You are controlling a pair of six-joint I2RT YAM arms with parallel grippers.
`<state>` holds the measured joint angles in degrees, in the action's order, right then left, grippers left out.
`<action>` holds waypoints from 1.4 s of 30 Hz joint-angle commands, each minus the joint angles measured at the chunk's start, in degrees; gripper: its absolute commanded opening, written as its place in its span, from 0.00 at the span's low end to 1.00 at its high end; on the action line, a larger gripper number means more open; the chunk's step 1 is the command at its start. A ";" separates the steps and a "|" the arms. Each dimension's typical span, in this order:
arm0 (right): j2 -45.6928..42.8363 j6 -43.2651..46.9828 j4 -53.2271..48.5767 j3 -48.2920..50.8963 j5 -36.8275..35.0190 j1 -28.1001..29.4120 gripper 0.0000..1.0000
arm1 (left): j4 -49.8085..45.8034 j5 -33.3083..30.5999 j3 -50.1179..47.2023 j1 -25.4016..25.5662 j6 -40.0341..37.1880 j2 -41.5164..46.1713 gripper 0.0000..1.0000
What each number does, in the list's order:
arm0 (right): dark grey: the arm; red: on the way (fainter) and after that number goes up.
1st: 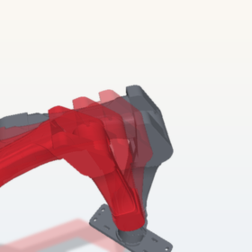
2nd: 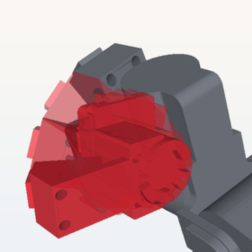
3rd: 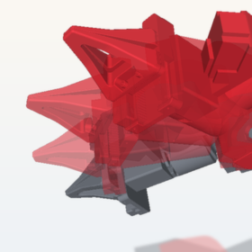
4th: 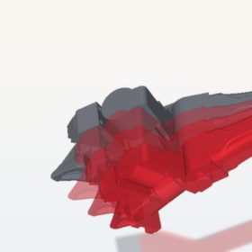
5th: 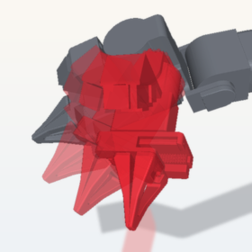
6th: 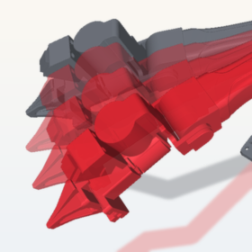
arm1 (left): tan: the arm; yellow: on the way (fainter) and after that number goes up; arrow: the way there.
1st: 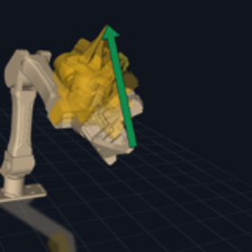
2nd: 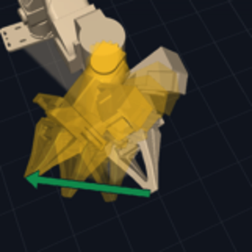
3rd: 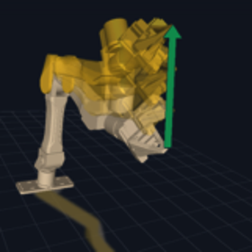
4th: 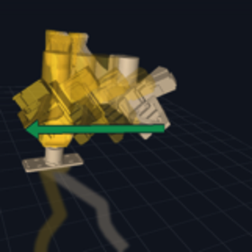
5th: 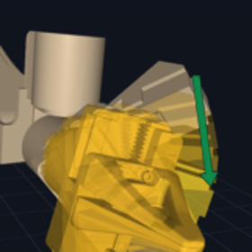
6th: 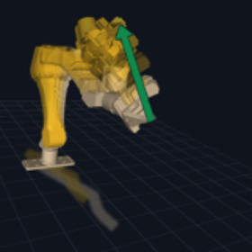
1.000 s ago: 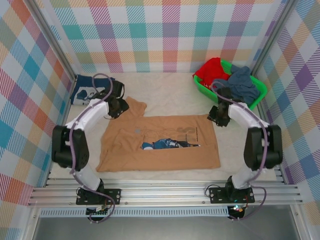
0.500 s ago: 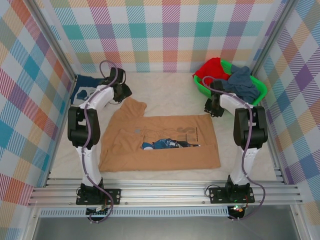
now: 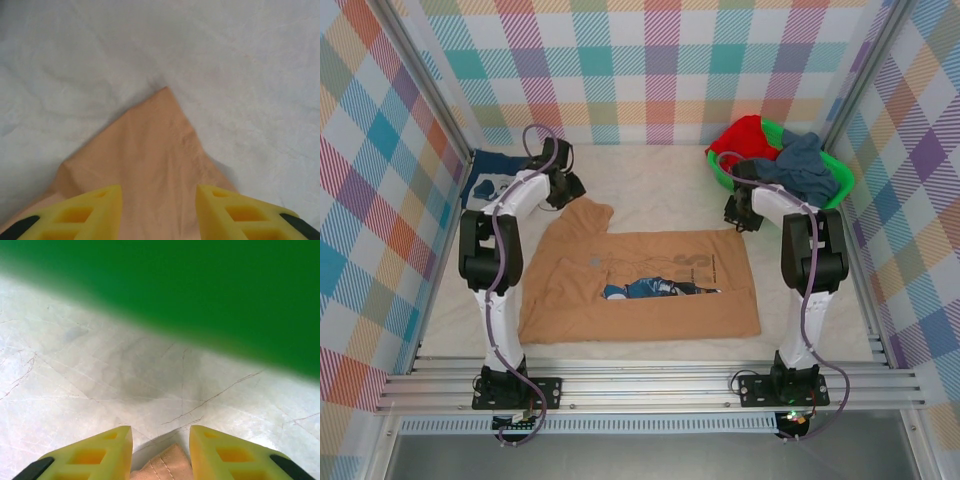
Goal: Fold and stack the t-shirts
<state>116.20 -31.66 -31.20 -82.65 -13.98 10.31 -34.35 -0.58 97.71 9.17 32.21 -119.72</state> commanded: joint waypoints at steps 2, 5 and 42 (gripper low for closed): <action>0.94 -1.97 -3.75 2.38 2.00 0.86 0.35 | -2.48 -2.32 -6.61 -0.54 2.29 6.58 0.44; 2.15 -2.24 -4.39 2.41 2.20 0.94 0.32 | -2.23 -1.64 -6.41 -1.15 1.80 5.77 0.45; -18.49 -4.55 -6.13 13.26 4.63 7.62 0.49 | -11.45 -14.00 -38.43 -10.50 27.79 17.81 0.40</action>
<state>99.24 -34.96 -36.53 -69.93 -10.20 17.98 -44.95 -10.87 61.19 1.08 57.65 -101.27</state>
